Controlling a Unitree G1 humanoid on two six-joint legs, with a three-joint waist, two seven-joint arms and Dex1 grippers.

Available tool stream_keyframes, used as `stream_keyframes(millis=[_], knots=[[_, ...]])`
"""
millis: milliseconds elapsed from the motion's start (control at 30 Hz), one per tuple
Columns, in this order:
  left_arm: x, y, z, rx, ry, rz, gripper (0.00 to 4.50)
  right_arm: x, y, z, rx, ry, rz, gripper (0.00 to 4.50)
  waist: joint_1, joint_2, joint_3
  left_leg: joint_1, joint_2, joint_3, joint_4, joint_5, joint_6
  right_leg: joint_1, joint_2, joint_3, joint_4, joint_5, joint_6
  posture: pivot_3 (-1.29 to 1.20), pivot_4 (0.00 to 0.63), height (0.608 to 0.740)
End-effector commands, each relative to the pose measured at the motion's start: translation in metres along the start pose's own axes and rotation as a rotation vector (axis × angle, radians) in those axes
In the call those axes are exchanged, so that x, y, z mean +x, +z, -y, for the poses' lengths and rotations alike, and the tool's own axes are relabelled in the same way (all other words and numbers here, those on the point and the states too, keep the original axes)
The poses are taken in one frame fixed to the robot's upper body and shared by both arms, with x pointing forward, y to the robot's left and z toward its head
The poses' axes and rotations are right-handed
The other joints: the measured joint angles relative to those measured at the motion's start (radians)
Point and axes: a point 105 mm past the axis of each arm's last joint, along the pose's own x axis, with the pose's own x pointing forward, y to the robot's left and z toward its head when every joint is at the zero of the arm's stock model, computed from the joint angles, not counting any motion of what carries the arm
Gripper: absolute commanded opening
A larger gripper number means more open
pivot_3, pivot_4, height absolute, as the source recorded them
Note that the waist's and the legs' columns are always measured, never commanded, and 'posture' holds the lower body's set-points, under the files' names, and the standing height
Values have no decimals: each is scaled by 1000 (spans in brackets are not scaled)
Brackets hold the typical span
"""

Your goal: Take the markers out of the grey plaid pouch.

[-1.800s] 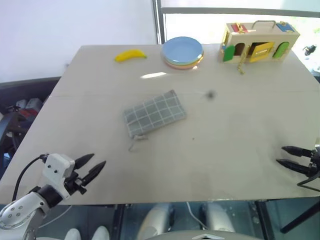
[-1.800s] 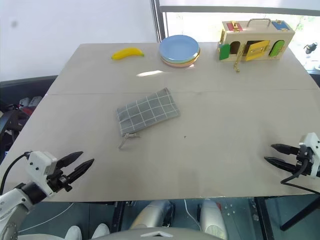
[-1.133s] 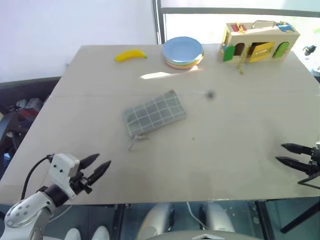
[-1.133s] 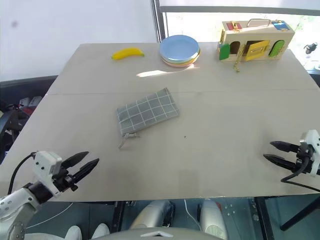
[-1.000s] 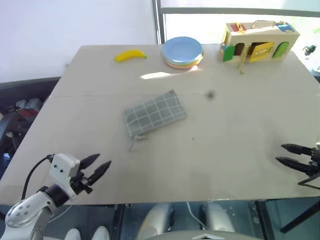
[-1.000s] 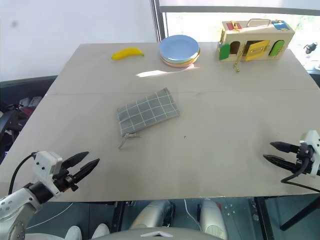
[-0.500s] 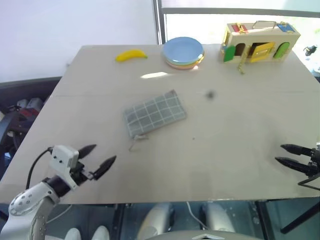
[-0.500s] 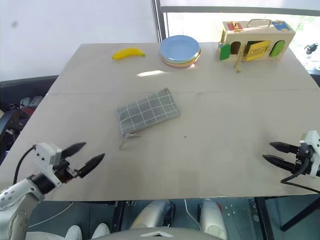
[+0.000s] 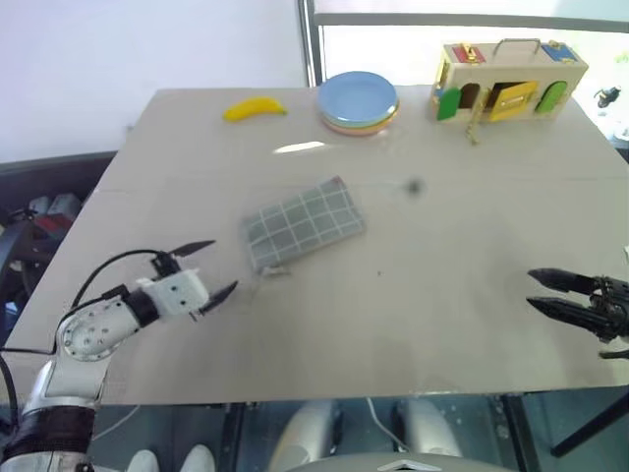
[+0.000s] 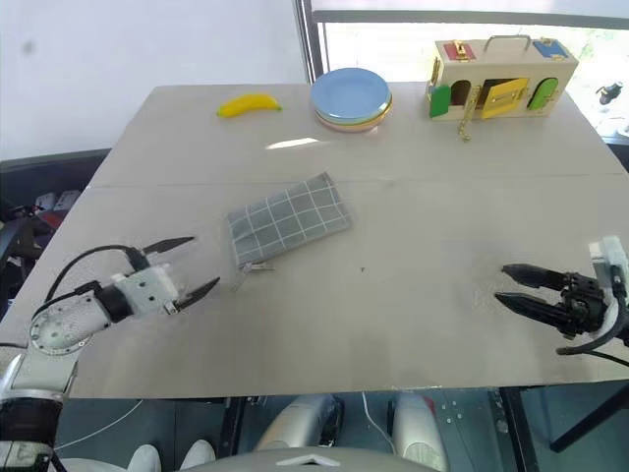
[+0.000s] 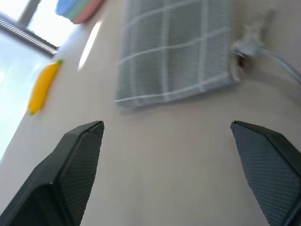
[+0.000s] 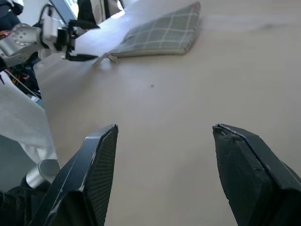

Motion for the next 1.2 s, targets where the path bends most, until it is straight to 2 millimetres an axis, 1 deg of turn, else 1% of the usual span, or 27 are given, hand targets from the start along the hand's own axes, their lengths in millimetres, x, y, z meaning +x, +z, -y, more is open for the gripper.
stream_keyframes(millis=[33,100,200,267,300,333,400,533,633,667,700,733,867,900,933,967,1000,1067,1133,1200], knots=[[10,-7,6,40,-45,10,4464,13,21,-10,-117,62,63,3274,4,1,0,0,0,0,0,0,0,0,0,0,0,0,0,0,150,740],[19,-9,4,41,-38,26,4464,20,26,-12,-155,77,84,3274,6,1,0,1,0,0,1,-2,3,1,0,-1,3,0,0,0,150,740],[33,-9,6,101,-76,44,4464,28,27,-13,-185,87,87,3274,7,0,-1,3,-1,-1,3,-2,3,1,0,-1,6,0,0,0,150,740],[47,-3,6,163,-97,76,4464,27,25,-11,-189,82,83,3274,12,1,-1,3,-1,0,3,-2,3,1,0,-1,8,0,0,0,150,740],[51,-2,7,189,-106,88,4464,27,25,-10,-190,80,82,3274,14,1,-1,3,-1,-1,4,-2,3,1,0,-1,9,0,0,0,150,740],[54,0,8,213,-119,100,4464,26,24,-10,-190,78,81,3274,14,1,-2,3,-1,-1,5,-1,3,1,0,-1,10,0,0,0,150,740],[67,7,13,232,-135,137,4464,23,24,-7,-197,64,82,3274,16,2,-2,4,-2,0,5,-1,3,1,0,0,11,0,0,0,150,740],[82,15,20,249,-151,177,4464,22,24,-6,-206,53,88,3274,27,3,-3,4,-2,0,6,-1,3,1,0,-1,12,0,0,0,150,740],[90,20,22,256,-154,199,4464,22,24,-6,-211,48,95,3274,29,3,-4,4,-2,0,6,-1,3,1,-1,-1,13,0,1,0,150,740],[92,22,22,258,-149,206,3899,22,24,-6,-212,46,99,3274,28,3,-5,4,-3,0,7,-1,4,1,-1,0,13,0,1,0,150,740],[95,24,21,263,-141,214,3718,21,24,-6,-213,42,103,3274,28,3,-4,4,-3,0,7,-1,4,1,-1,0,13,0,1,0,150,740],[98,26,19,268,-128,219,3234,20,24,-6,-214,39,105,3274,28,3,-4,4,-3,0,7,-1,4,1,-1,0,13,0,1,0,150,740],[104,29,13,268,-82,218,1532,18,21,-4,-213,32,107,3274,28,2,-4,3,-3,0,7,-1,4,1,0,0,14,0,1,0,150,740],[105,29,11,267,-70,219,1208,18,21,-4,-214,31,108,3274,28,4,-5,3,-3,0,7,-1,3,1,0,-1,14,0,1,0,150,740],[106,30,10,260,-57,219,701,17,20,-3,-213,30,108,3274,29,6,-6,3,-3,0,7,-1,3,1,-1,0,14,0,1,0,150,740],[107,30,8,246,-43,219,303,17,20,-3,-214,29,108,3274,30,7,-8,4,-3,0,7,-1,4,1,-1,0,14,0,1,0,150,740],[108,30,4,210,-6,216,35,17,19,-3,-214,28,109,3274,31,10,-10,4,-3,0,7,-1,4,1,-1,0,14,0,1,0,150,740],[109,31,0,161,41,218,35,16,17,-3,-217,28,111,3274,31,10,-10,4,-3,0,7,-1,4,1,-1,0,15,0,1,0,150,740],[107,34,5,143,44,237,35,17,15,-3,-215,26,114,3274,30,10,-10,4,-3,-1,7,-1,3,1,-1,-1,16,0,1,0,150,740],[106,40,7,84,65,270,35,24,11,-2,-220,8,95,3274,28,10,-10,4,-3,0,8,-1,3,1,-1,0,16,0,1,0,150,740]])
